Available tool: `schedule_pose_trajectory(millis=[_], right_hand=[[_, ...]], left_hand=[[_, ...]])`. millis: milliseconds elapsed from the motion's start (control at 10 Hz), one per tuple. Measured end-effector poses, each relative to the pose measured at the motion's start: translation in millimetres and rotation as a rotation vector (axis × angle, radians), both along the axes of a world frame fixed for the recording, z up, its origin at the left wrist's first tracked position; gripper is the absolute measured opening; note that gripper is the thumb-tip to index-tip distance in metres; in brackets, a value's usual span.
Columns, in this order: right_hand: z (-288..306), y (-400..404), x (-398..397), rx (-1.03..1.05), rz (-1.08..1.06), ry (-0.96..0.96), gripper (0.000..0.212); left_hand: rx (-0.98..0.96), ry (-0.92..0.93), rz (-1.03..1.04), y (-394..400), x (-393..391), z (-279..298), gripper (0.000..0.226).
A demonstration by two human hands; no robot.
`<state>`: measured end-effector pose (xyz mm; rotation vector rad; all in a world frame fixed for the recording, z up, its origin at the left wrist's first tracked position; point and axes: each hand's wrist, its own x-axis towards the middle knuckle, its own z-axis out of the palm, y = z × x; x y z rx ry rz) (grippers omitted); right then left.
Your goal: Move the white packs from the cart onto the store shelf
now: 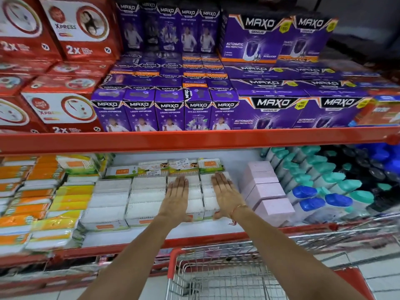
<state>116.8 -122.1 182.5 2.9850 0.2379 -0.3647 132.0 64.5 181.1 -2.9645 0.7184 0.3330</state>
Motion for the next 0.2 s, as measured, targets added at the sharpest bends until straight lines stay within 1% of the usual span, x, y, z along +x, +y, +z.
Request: schedule_pose_trajectory(millis=[100,200], right_hand=[[6,5,-3,-0.039,-0.011,0.022,0.136],[15,16,-15,0.0,-0.006,0.018,0.127]], left_hand=[[-0.029,0.028,0.038,1,-4,6,0.128],[-0.075,0.03,0.01,3,-18,15,0.121]])
